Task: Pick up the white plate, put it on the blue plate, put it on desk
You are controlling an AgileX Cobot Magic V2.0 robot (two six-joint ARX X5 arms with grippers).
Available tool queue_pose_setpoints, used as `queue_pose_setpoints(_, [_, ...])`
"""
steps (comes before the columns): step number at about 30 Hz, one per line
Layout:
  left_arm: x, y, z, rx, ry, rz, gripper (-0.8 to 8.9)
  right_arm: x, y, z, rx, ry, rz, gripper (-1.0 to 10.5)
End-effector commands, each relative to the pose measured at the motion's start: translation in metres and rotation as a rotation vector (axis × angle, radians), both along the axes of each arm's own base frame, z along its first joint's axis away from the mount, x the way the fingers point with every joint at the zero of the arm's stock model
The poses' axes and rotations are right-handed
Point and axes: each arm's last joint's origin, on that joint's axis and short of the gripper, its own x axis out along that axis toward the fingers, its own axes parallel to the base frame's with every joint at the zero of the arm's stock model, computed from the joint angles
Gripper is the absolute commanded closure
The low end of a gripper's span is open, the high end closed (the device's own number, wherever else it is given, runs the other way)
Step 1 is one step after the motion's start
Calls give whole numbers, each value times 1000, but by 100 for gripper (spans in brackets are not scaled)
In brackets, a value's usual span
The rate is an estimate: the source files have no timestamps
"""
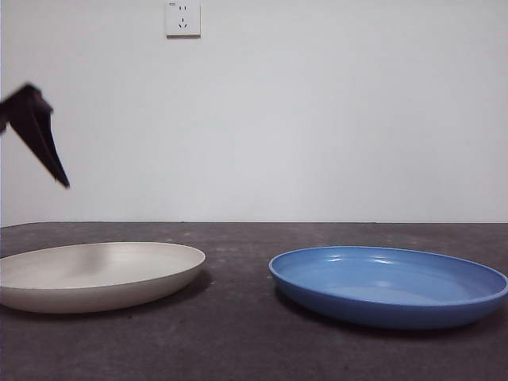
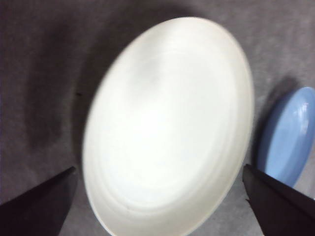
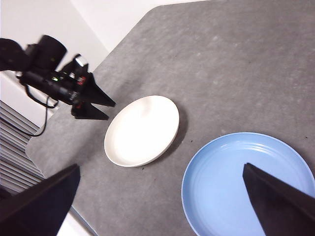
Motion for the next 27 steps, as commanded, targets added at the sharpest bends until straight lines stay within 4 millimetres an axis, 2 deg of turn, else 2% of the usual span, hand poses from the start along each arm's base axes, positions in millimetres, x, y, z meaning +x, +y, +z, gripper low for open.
queue_pose_setpoints(1, [10,1,-8,-7,-3,-13,233,0,0,6,2,-21,8,279])
queue_pose_setpoints(7, [17,2,-24,-11,28,-13,261,-1,0,5,1,-14,7,279])
queue_pose_setpoints(12, [19,2,-25,-9,14,-14,262,-1,0,4,-1,-5,8,279])
queue_pose_setpoints(17, [19,2,-27,16,23,-10,372,-1,0,4,-1,-6,7,279])
queue_pose_setpoints(22, [19,3,-27,42,26,-7,383,-1,0,4,-1,-6,7,279])
queue_pose_setpoints(25, [19,3,-28,44,30,-7,445,-1,0,4,-1,-7,8,279])
queue_pose_setpoints(27, [19,2,-30,44,35,-10,452,-1,0,4,-1,-6,7,279])
